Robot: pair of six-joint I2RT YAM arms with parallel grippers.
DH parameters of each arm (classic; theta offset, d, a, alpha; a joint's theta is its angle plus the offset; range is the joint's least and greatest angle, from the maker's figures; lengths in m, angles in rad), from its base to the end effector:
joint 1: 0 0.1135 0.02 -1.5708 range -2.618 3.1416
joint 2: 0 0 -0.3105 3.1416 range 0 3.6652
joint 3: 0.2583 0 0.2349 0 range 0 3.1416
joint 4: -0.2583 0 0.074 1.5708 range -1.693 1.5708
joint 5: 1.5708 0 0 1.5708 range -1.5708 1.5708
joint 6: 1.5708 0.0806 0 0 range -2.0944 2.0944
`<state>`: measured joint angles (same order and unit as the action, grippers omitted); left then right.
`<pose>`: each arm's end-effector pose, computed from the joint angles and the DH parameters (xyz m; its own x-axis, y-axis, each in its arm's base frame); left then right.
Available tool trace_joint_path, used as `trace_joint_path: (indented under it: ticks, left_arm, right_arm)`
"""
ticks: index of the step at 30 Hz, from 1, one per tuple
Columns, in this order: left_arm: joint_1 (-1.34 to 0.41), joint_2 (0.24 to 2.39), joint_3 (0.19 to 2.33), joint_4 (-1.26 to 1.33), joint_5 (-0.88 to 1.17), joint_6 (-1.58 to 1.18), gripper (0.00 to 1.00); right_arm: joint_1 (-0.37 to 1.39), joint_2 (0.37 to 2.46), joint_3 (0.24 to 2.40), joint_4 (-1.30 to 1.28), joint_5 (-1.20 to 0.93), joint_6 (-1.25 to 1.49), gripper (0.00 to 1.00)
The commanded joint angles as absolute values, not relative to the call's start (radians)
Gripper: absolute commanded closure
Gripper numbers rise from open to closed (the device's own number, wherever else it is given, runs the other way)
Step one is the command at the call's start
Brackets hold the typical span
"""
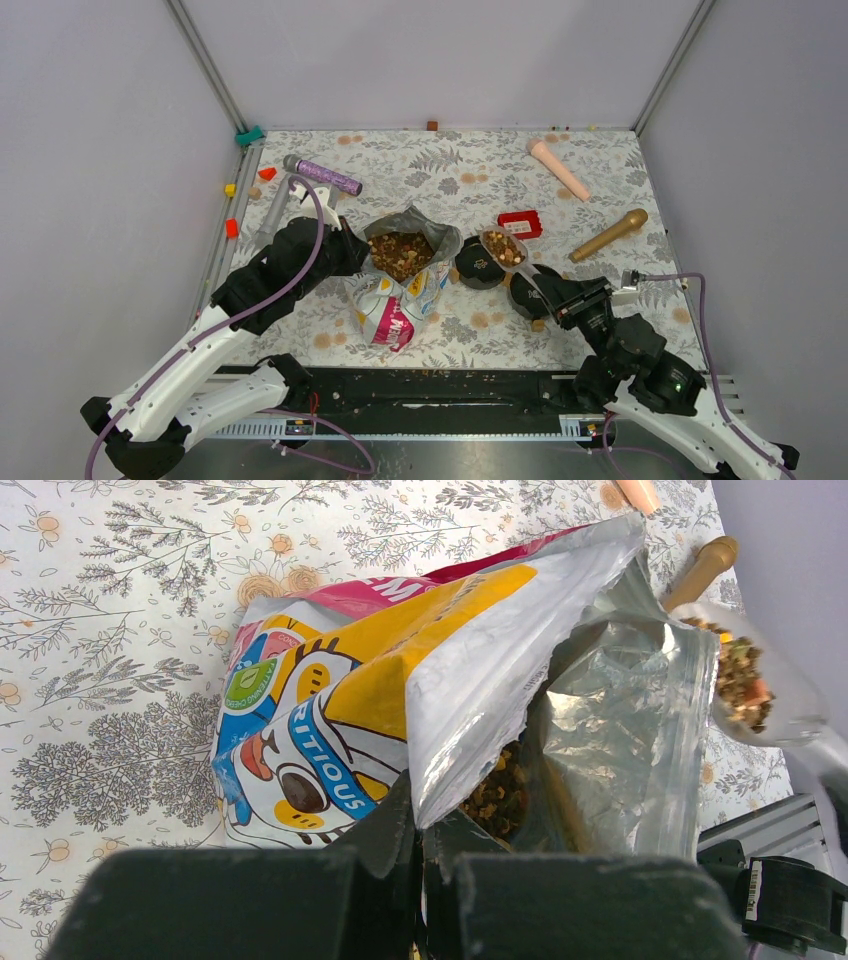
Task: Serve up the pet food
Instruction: Pour the pet food into the pet food bowl.
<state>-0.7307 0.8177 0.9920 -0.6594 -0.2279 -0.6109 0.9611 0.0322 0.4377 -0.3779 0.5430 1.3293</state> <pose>0.1282 -0.0904 0.3674 -0.5720 -0.2377 -0.7851 0.2115 0.8820 -0.4211 0.0557 0.0070 0.2722 -0.3906 0.8926 -0.2252 -0.1125 0.1965 0.9740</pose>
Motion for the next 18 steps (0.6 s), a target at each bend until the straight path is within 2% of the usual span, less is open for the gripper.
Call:
trace_joint_path:
  ticks: [1,6,18]
  left_arm:
    - [-0.730,0.798,1.005,-0.568,-0.225,-0.629,1.00]
    - [-0.729,0.797,1.005,-0.568,-0.223,-0.627,1.00]
    - [-0.729,0.798,1.006,-0.568,-0.219,-0.618,1.00]
  right_arm:
    - [0.959,0.008,0.414,-0.524,0.624,1.397,1.00]
    - [0.959,0.008,0.378,-0.578,0.630,1.430,1.00]
    - [0.959,0.161,0.408,-0.571,0.668,1.367,1.00]
